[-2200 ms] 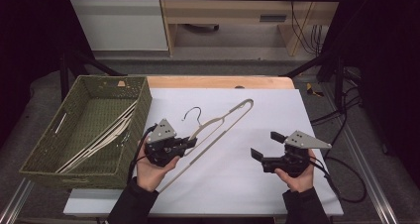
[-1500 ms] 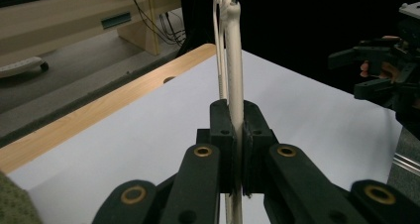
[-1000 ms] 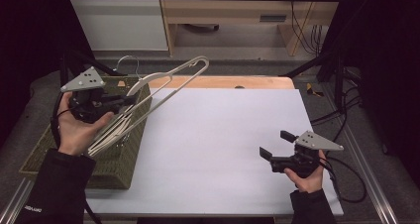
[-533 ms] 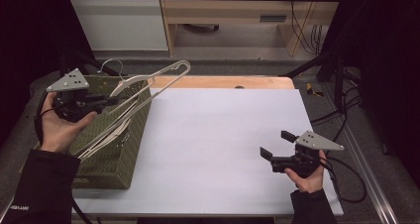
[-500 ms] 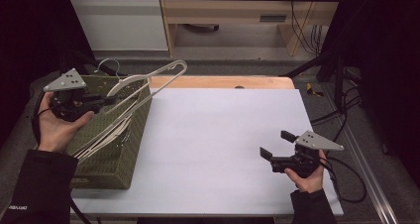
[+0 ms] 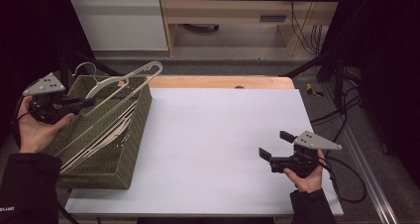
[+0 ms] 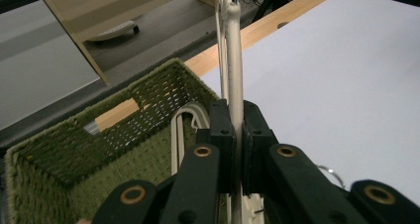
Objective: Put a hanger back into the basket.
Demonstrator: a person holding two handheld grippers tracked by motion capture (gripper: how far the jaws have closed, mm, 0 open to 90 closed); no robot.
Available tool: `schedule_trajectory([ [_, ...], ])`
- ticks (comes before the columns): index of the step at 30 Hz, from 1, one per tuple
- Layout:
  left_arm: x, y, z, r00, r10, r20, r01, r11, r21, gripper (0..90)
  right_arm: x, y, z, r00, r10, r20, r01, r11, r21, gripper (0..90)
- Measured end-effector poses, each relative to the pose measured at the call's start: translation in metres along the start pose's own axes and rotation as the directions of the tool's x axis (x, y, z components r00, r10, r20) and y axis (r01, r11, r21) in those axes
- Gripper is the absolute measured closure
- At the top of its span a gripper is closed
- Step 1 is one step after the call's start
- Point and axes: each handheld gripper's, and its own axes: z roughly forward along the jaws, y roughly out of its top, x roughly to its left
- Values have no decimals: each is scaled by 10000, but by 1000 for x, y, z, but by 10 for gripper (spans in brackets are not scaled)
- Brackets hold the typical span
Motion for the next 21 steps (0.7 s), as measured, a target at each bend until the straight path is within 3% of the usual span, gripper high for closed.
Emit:
schedule_trajectory([
  [14,23,-38,-4,9972,-292,-681,333,9976,605,864,0,0,1,10000,-2,-41,2,10000,19,54],
  [21,28,-54,-2,9947,-335,-971,429,9944,961,864,0,-1,2,10000,-43,-68,44,10000,86,53],
])
